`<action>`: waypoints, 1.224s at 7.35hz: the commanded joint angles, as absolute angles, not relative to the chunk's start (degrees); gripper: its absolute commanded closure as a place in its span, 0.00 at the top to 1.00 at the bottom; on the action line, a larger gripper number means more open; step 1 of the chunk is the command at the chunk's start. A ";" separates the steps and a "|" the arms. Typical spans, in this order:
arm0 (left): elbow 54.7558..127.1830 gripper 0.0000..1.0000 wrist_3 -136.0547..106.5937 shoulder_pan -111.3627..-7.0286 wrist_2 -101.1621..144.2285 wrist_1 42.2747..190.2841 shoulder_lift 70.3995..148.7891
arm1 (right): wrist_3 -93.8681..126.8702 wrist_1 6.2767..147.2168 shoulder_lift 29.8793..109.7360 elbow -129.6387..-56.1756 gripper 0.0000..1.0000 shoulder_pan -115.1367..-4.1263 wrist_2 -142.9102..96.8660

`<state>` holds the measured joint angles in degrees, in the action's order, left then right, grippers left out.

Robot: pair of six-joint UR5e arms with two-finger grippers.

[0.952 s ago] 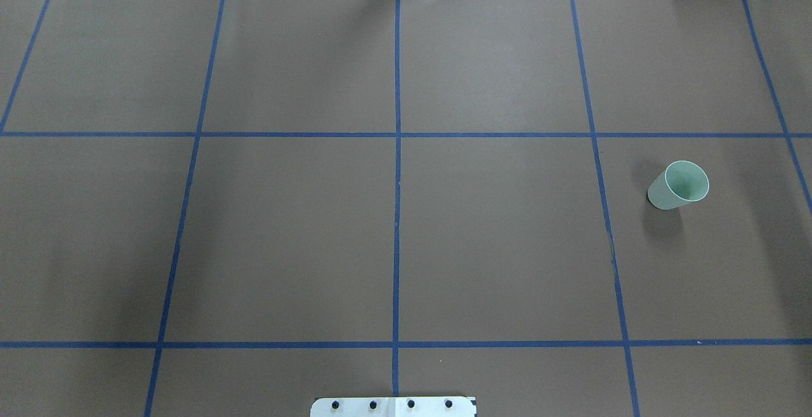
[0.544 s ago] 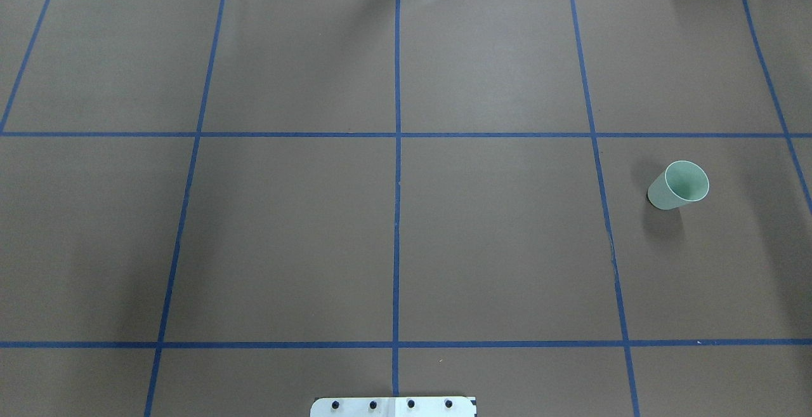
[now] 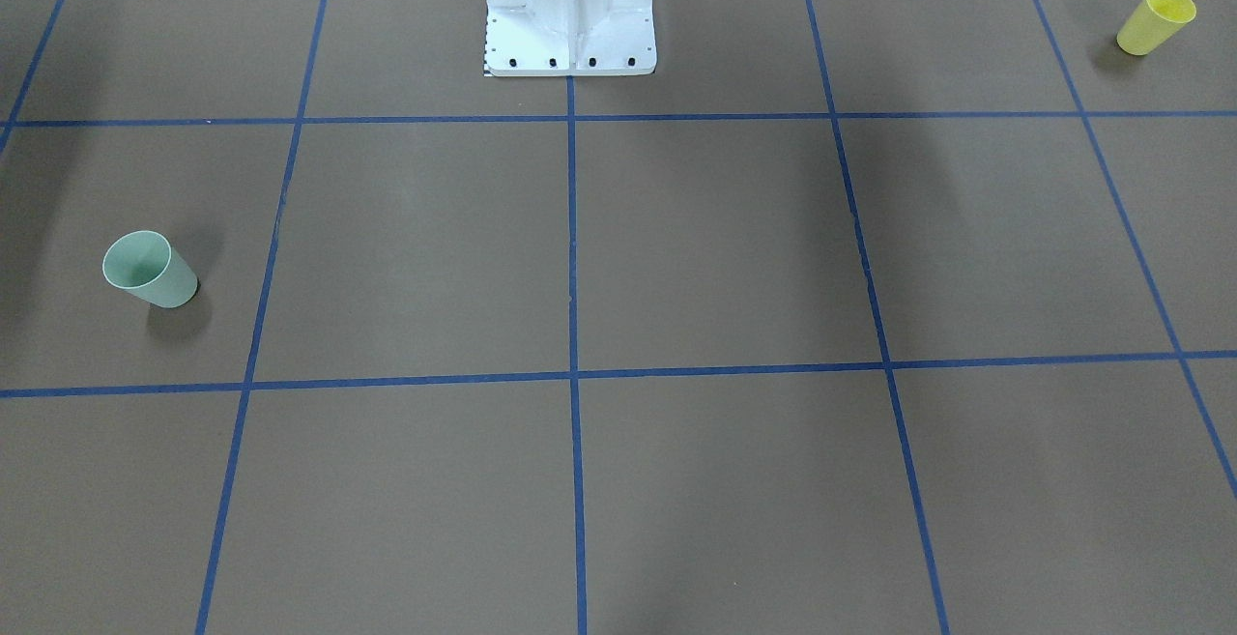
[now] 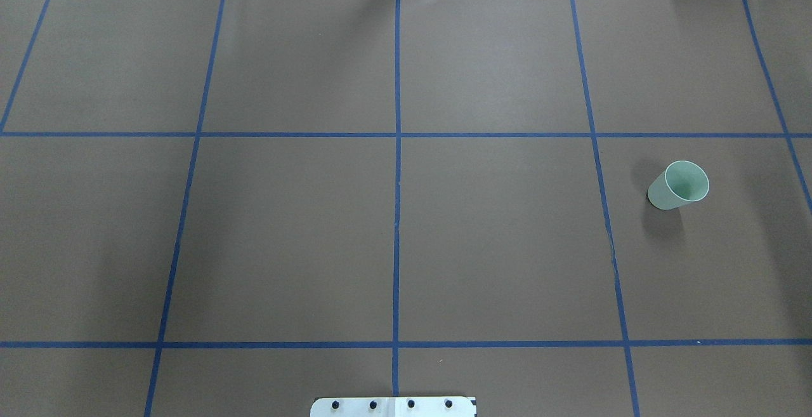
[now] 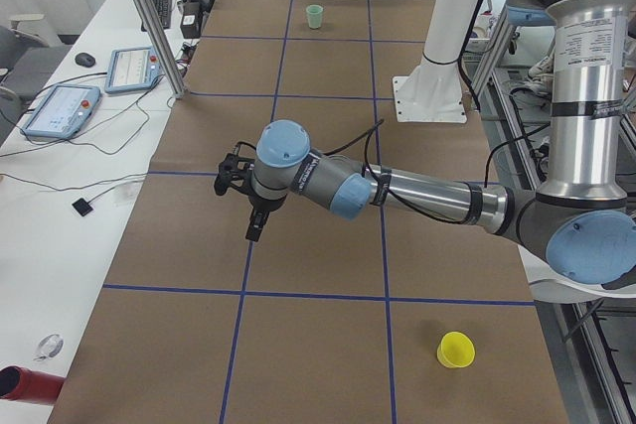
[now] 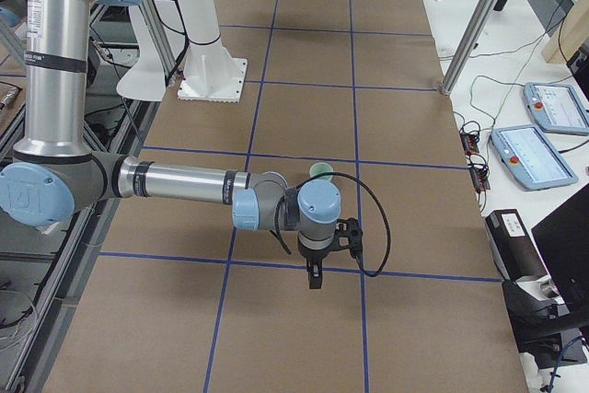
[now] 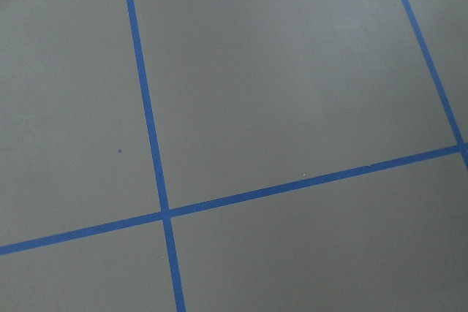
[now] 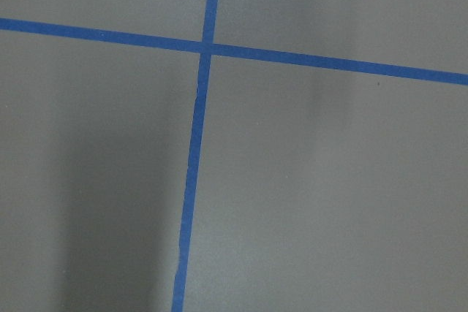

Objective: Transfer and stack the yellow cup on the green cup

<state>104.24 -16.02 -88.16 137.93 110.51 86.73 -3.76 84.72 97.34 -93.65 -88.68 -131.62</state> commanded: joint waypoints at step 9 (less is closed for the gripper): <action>111.36 1.00 -70.02 -75.32 89.36 112.08 70.70 | -3.87 84.64 97.82 -93.69 0.99 -88.68 -131.75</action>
<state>111.31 -65.18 -76.10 96.92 114.50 74.72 -3.80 84.67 97.60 -93.67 -88.68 -131.70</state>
